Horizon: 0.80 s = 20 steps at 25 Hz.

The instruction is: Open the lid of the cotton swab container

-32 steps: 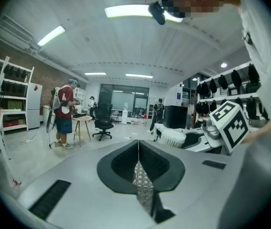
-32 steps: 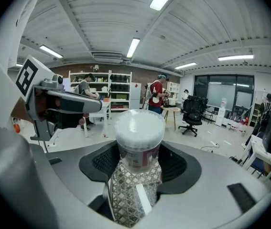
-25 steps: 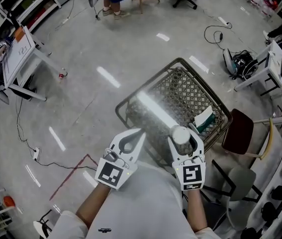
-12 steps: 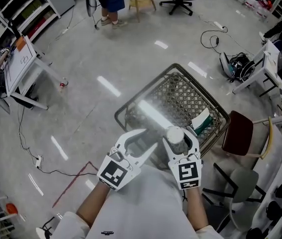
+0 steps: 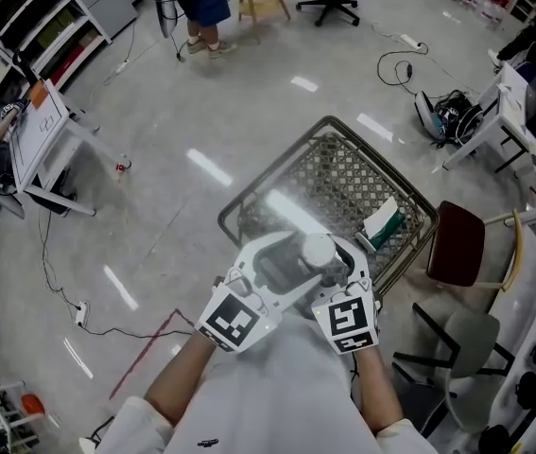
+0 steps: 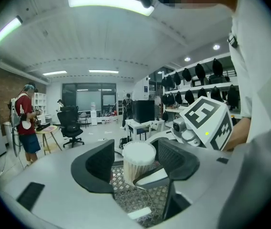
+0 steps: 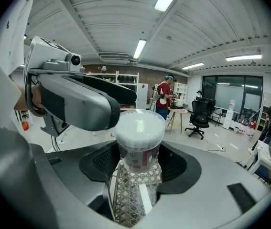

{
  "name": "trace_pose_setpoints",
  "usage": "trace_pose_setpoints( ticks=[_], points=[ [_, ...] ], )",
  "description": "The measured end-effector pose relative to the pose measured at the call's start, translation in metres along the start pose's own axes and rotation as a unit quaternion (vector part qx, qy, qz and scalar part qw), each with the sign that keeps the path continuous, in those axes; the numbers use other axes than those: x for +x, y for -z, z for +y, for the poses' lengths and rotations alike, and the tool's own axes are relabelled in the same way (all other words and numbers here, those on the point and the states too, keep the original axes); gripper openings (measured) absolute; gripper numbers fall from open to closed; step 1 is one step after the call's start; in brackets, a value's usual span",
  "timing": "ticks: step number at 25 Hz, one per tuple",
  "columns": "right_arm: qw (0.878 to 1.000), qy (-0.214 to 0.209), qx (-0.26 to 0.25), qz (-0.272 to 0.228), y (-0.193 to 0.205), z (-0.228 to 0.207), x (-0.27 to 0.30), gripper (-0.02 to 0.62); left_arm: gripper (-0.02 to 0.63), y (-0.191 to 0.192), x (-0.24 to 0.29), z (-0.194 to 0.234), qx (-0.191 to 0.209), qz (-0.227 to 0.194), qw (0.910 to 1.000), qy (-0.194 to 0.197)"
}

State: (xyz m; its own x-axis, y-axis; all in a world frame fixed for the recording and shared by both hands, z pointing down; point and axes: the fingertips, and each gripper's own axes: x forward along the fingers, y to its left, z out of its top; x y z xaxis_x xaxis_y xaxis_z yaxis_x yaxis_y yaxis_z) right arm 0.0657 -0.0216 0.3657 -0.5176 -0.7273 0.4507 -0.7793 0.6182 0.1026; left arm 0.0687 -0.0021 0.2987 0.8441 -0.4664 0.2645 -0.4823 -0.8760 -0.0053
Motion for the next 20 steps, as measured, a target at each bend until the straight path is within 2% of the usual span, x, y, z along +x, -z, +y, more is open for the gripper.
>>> trace_pose_setpoints(
  ticks=[6, 10, 13, 20],
  points=[
    [1.0, -0.011, -0.012, 0.009, 0.001, 0.009, -0.001, 0.244, 0.281, 0.006, 0.01, -0.009, 0.025, 0.026, 0.9993, 0.007],
    [1.0, -0.014, -0.021, 0.013, 0.0, 0.015, 0.0, 0.244, 0.281, 0.013, 0.013, -0.007, 0.035, 0.036, 0.9987, -0.003],
    [1.0, -0.015, -0.021, 0.018, 0.002, 0.017, -0.002, 0.244, 0.258, 0.016, 0.013, -0.008, 0.047, 0.04, 0.9981, -0.006],
    [1.0, -0.014, -0.009, 0.015, -0.001, 0.016, -0.005, 0.244, 0.252, 0.009, 0.012, -0.007, 0.025, 0.037, 0.999, 0.007]
  ],
)
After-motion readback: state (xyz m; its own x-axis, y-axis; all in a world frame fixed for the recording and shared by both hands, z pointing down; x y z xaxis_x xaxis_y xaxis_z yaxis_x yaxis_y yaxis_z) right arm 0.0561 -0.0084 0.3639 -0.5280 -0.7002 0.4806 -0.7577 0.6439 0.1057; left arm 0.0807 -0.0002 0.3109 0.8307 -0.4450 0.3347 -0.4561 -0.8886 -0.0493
